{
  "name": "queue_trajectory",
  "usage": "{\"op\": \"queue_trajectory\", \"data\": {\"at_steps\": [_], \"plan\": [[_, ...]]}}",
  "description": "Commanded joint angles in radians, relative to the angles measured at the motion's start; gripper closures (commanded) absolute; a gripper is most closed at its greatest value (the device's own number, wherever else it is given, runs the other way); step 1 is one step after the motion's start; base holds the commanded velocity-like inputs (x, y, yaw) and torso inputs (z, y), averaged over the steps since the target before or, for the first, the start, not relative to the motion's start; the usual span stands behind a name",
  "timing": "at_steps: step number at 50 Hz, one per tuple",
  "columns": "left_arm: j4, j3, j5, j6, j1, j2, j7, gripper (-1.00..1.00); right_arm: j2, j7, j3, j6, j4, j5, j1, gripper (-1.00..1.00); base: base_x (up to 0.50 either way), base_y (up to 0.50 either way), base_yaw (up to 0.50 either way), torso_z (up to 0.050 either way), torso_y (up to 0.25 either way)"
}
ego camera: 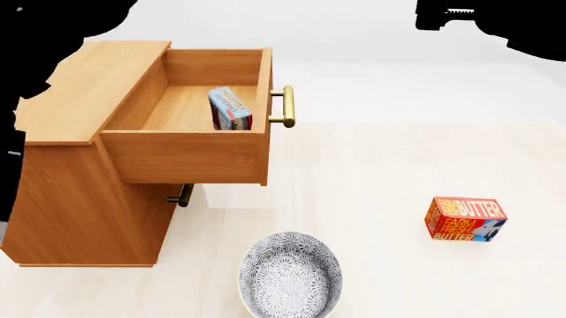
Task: Put the chocolate pudding in the top drawer of the cabinet and close it.
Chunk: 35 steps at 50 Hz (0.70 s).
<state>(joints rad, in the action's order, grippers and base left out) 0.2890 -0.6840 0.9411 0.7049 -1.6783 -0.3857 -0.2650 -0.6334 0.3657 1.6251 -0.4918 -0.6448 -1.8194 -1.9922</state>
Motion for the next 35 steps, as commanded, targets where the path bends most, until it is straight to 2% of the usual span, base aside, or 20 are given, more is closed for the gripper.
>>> {"op": "queue_trajectory", "data": {"at_steps": [1,18,35], "plan": [[0.046,-0.039,-0.016,-0.049,0.026,0.119,0.026,-1.00,-0.229,0.133,-0.013,-0.001,0.222,-0.021,0.004,-1.00,0.00,0.00,0.00,0.000,0.000],[-0.072,-0.066,0.038,-0.031,0.104,0.205,-0.018,-1.00,-0.422,0.258,-0.018,0.003,0.396,-0.031,0.021,-1.00,0.00,0.00,0.00,0.000,0.000],[-0.241,-0.133,0.080,0.003,0.224,0.228,-0.079,-1.00,-0.516,0.326,-0.026,0.001,0.468,-0.038,0.025,-1.00,0.00,0.00,0.00,0.000,0.000]]}}
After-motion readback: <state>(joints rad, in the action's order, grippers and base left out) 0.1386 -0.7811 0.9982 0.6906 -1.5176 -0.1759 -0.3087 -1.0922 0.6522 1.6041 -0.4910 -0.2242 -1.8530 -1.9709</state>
